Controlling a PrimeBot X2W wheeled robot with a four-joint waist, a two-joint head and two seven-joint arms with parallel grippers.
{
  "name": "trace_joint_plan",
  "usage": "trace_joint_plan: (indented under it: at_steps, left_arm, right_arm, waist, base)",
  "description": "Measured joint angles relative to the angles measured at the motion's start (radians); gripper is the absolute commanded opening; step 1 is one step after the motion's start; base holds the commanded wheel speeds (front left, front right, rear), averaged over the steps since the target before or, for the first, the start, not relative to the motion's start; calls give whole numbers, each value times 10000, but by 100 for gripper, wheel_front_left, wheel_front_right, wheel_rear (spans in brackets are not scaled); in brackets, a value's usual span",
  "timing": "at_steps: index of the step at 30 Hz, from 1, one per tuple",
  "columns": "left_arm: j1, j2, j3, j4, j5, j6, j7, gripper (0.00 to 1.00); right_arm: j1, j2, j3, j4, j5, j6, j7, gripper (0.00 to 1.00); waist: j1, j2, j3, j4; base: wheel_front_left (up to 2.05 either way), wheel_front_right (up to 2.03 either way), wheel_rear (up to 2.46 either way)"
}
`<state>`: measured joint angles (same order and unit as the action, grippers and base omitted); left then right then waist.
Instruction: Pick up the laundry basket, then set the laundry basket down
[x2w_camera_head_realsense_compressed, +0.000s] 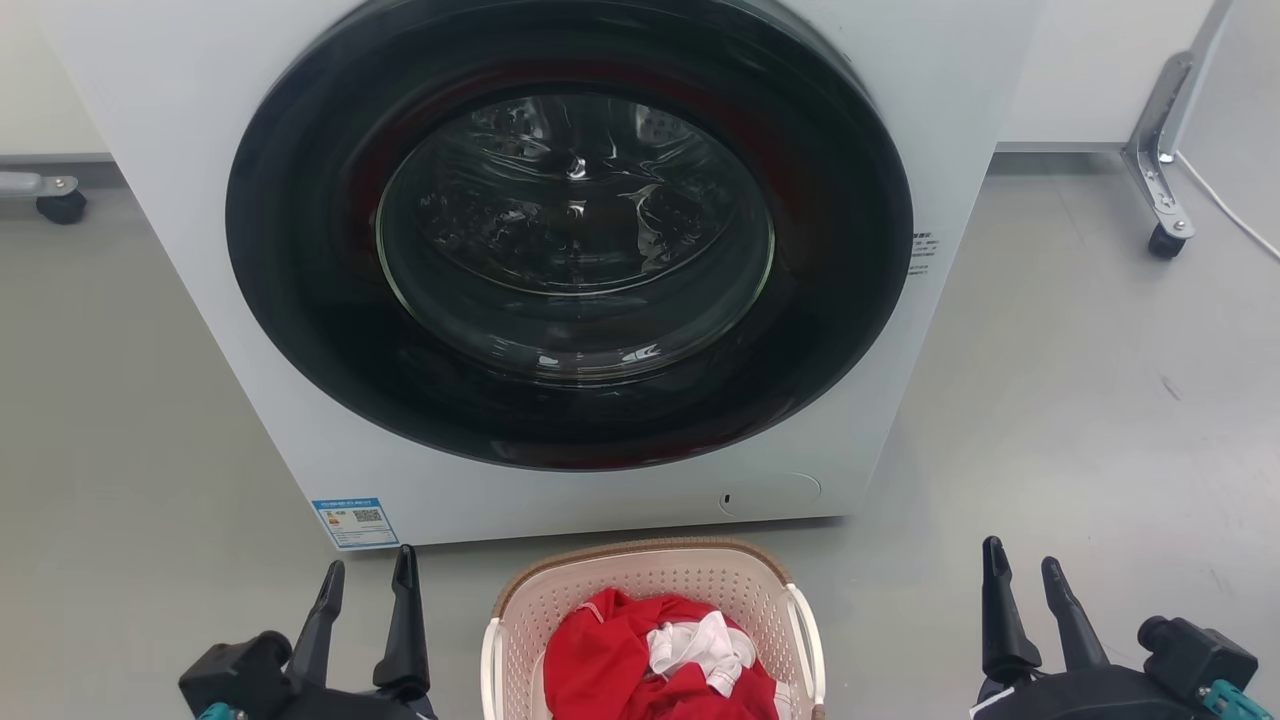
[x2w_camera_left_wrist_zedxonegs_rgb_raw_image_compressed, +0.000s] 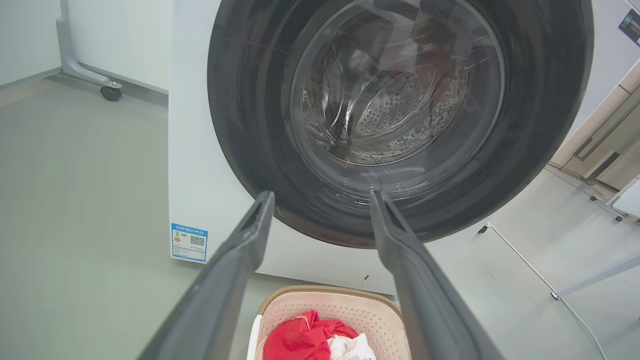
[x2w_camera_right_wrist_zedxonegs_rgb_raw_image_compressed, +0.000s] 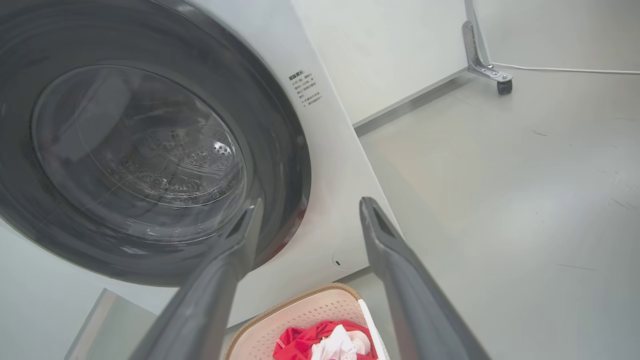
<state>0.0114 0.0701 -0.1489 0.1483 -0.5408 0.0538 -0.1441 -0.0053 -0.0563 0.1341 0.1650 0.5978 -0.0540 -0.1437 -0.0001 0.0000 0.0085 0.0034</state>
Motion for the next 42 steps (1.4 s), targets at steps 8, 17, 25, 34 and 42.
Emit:
trace_joint_plan:
  at_steps: [8,17,25,34,42]
  left_arm:
    - [197,-4,-161,-236,1312,182,-267,100]
    - [410,-19,-357,-554,2886,443,-681,100]
    - [487,-25,-550,-809,4080,619,-980,100]
    - [595,-40,-598,-940,4541,706,-1057,100]
    - [595,-67,-570,-963,4541,706,-1057,100]
  right_arm:
    - [184,-12,222,-232,-1181,-176,-291,100]
    - [309,-17,479,-545,-2683,-430,-671,100]
    - [422,-29,639,-738,-3818,-616,-961,100]
    - [478,-40,681,-918,-4297,-704,-1058,100]
    - [479,-40,598,-934,-4301,-704,-1058,100]
  waist:
    - [0,0,-69,14]
    - [0,0,-146,31]
    - [0,0,-150,36]
    - [0,0,-126,39]
    - [0,0,-98,39]
  base:
    - [0,0,0]
    - [0,0,0]
    - [0,0,0]
    - [0,0,0]
    - [0,0,0]
